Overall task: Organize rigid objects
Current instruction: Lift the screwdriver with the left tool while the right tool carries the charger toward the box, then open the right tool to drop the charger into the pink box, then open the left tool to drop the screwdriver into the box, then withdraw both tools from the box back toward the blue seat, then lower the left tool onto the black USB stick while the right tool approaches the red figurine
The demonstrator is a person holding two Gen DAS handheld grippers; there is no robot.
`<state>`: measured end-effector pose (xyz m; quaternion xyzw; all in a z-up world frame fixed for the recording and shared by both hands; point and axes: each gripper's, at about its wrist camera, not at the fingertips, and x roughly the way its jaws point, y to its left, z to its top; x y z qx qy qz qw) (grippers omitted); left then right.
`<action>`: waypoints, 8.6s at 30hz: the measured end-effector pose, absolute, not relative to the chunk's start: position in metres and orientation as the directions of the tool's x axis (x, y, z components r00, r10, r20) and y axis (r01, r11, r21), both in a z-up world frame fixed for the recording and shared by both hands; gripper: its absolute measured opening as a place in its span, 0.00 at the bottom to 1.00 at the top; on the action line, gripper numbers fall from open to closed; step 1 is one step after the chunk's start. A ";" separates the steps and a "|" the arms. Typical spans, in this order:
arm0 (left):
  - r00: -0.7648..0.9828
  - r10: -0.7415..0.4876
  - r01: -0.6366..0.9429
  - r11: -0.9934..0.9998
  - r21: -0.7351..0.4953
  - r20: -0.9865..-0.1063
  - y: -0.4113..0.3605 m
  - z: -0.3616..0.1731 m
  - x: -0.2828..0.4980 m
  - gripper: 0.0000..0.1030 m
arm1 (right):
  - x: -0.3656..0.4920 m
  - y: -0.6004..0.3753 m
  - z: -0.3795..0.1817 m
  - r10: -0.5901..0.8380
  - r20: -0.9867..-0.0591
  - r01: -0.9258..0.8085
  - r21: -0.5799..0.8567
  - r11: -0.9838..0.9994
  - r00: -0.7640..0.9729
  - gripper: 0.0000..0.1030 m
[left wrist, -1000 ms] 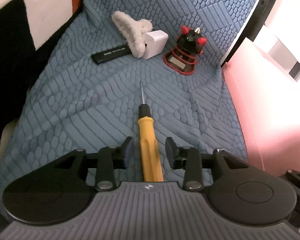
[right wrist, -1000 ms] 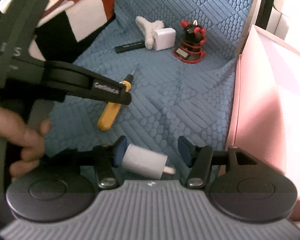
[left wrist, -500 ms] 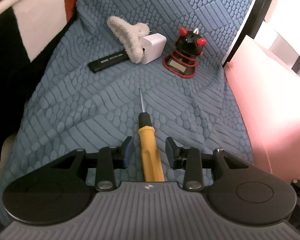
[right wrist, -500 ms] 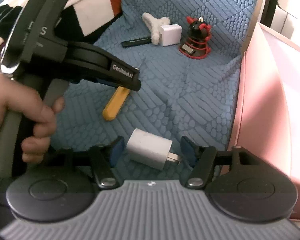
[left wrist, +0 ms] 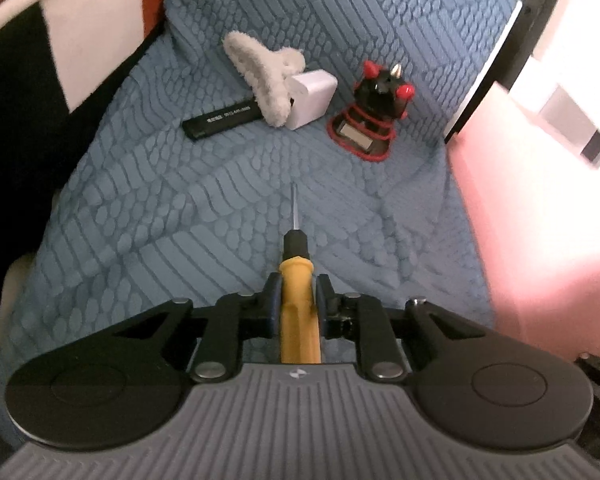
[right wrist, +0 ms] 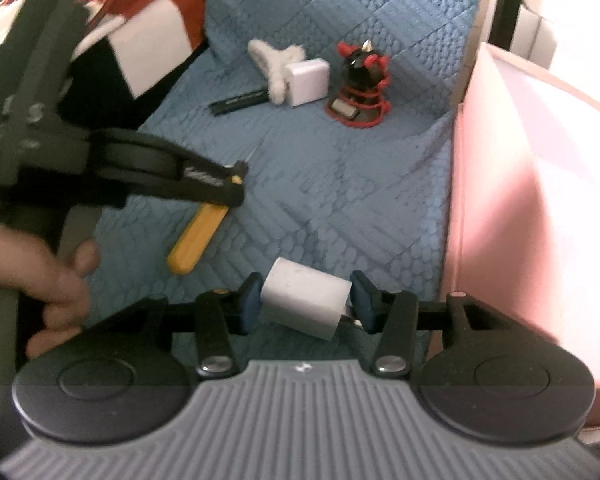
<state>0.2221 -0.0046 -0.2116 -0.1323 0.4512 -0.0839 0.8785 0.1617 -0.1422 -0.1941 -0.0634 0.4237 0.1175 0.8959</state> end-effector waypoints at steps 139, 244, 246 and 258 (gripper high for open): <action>0.714 -0.478 0.283 0.866 -0.413 -0.512 -0.105 0.027 0.054 0.20 | 0.036 -0.289 -0.011 0.158 -0.583 -0.080 0.156 0.984 0.797 0.51; 0.569 -0.192 0.304 0.953 -0.012 -0.800 0.038 -0.225 0.382 0.33 | 0.408 -0.150 -0.213 0.177 -0.716 -0.230 0.024 0.973 0.676 0.59; 0.573 -0.184 0.307 0.952 0.001 -0.798 0.035 -0.226 0.379 0.33 | 0.407 -0.149 -0.215 0.177 -0.716 -0.231 0.023 0.973 0.675 0.58; 0.553 -0.184 0.235 0.970 -0.060 -0.812 0.035 -0.215 0.353 0.28 | 0.372 -0.156 -0.195 0.138 -0.773 -0.174 0.037 0.984 0.619 0.58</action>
